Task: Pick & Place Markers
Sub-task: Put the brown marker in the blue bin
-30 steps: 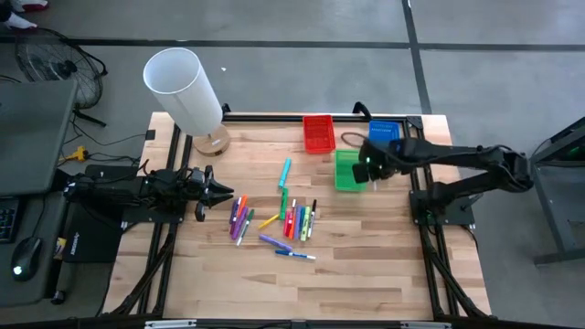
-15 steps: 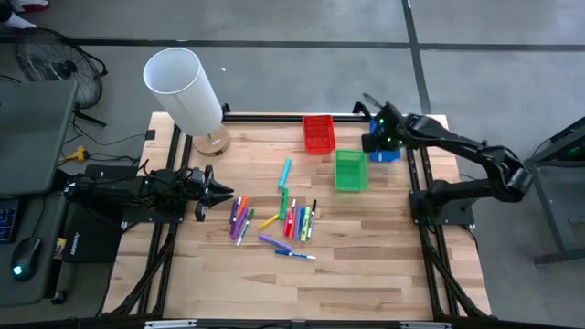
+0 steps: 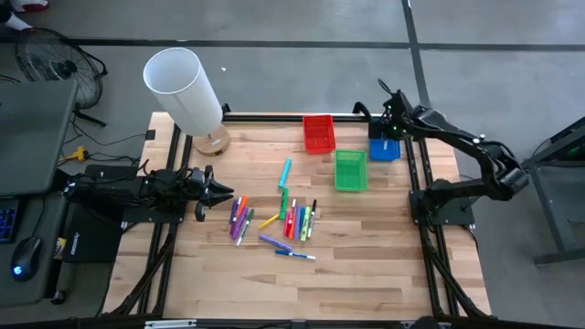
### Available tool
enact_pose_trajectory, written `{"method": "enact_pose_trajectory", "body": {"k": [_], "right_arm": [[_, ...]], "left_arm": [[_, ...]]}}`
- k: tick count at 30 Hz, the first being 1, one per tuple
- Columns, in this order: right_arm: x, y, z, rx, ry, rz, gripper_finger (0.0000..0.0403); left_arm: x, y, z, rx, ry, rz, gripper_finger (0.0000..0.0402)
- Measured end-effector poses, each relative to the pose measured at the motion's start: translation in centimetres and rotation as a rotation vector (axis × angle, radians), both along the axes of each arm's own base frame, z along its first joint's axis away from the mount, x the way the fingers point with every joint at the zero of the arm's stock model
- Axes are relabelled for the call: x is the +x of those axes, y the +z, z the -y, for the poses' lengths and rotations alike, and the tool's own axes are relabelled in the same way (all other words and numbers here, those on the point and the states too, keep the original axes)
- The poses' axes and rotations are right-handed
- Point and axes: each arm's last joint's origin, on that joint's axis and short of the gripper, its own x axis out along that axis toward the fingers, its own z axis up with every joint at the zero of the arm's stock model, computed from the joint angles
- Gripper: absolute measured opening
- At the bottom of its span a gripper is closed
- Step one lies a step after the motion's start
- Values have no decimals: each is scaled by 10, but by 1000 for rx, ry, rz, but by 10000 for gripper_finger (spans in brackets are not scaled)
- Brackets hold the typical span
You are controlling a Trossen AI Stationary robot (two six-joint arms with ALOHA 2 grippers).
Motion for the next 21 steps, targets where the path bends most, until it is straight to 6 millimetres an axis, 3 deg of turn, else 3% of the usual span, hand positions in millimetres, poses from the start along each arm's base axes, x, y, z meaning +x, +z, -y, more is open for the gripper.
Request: {"method": "enact_pose_trajectory", "body": {"k": [11,21], "right_arm": [[13,-39,18,110,8,-74,22],[14,-43,19,127,30,-87,23]], "left_arm": [[0,0,0,0,0,0,83],[0,0,0,0,0,0,83]]}}
